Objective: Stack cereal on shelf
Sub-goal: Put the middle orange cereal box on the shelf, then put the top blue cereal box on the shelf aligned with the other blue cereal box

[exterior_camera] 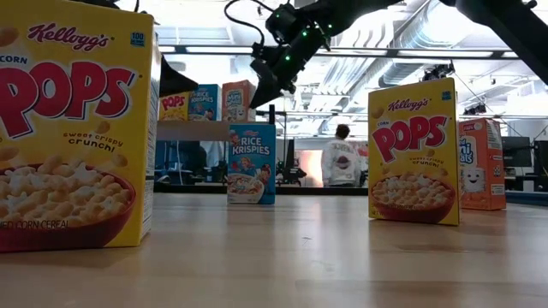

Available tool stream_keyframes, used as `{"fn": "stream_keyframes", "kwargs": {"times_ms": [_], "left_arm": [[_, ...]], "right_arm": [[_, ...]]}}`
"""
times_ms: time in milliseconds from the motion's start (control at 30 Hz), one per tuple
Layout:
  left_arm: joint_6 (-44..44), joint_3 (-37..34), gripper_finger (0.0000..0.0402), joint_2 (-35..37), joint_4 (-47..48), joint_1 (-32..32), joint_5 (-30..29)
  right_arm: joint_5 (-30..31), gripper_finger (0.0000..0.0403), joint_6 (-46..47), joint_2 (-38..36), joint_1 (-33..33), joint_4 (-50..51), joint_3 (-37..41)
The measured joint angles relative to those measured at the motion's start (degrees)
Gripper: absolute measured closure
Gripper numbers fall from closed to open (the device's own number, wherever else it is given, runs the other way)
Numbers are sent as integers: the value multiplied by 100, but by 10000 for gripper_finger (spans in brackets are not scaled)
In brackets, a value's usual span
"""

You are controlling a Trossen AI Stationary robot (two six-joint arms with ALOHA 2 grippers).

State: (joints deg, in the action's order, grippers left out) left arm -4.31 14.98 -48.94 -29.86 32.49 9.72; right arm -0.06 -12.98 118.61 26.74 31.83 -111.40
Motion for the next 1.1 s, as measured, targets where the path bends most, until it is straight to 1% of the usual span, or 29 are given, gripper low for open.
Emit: {"fn": "stream_keyframes", "kwargs": {"times_ms": [200, 367, 633, 700, 767, 833, 900, 1000, 1033, 1100], "left_arm": [[-3, 0, 399, -283, -32, 0, -2], [-14, 0, 399, -515, -301, 0, -7], [-57, 0, 399, -584, -419, 0, -7], [-55, 0, 399, -582, -419, 0, -7], [-27, 0, 399, -582, -416, 0, -7], [-11, 0, 399, -582, -409, 3, -6], [5, 0, 399, -582, -398, 11, 0], [97, 0, 399, -580, -396, 11, 1], [109, 0, 399, -580, -395, 11, 2], [179, 0, 399, -580, -392, 11, 13]], "right_arm": [[49, 401, -80, 0, 107, -25, -1], [56, 401, -98, 0, 177, -199, 0], [4, 401, -222, 1, 239, -557, -1], [39, 401, -343, -8, 248, -503, -1], [179, 401, -484, -105, 250, -232, 1], [242, 402, -640, -329, 246, 24, 3], [34, 402, -717, -576, 219, 225, -4], [-583, 403, -622, -783, 115, 346, 116], [-704, 403, -609, -811, 49, 373, 211], [-759, 403, -611, -918, -102, 354, 483]]}}
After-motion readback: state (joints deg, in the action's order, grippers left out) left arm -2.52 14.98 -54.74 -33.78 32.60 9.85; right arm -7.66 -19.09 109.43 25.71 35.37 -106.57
